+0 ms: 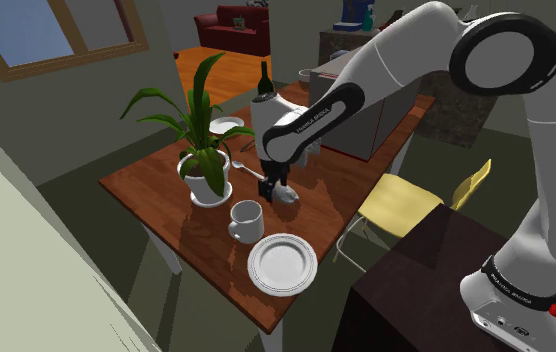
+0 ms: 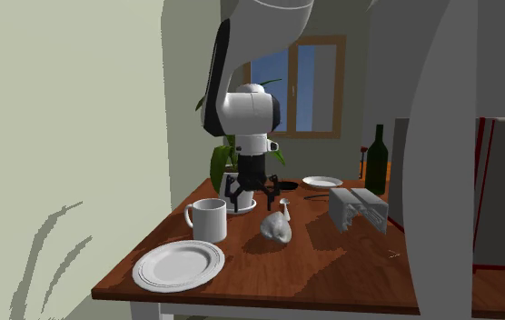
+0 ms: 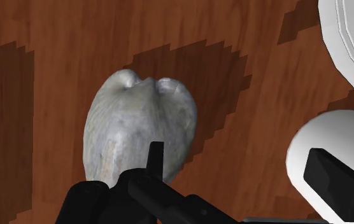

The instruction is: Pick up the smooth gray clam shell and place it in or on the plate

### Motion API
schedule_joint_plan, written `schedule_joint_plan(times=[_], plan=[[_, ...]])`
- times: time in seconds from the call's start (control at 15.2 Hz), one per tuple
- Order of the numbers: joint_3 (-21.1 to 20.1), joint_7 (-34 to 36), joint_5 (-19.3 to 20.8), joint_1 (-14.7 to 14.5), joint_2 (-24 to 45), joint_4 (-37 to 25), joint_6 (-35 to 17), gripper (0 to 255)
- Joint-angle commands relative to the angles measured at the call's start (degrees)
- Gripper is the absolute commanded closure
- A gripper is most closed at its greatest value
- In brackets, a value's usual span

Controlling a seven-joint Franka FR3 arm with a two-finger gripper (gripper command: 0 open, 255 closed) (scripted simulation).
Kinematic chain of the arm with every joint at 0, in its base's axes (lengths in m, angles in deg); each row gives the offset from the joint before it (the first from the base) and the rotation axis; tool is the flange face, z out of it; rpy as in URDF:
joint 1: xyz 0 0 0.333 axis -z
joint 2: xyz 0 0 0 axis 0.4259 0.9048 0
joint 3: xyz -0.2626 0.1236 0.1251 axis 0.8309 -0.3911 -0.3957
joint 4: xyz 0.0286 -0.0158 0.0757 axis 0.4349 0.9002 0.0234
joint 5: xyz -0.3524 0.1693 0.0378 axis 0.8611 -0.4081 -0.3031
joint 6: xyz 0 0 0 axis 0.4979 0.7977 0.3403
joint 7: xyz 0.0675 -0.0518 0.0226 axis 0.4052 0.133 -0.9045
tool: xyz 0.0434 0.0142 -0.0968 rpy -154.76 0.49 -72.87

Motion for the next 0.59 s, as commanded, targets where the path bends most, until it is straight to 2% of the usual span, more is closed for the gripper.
schedule_joint_plan(times=[0.0, 0.53], plan=[[0.2, 0.3, 0.3, -0.2, 1.2, 0.1, -1.2, 0], [0.3, 0.4, 0.5, -0.3, 1.9, 0.2, -2.1, 0]])
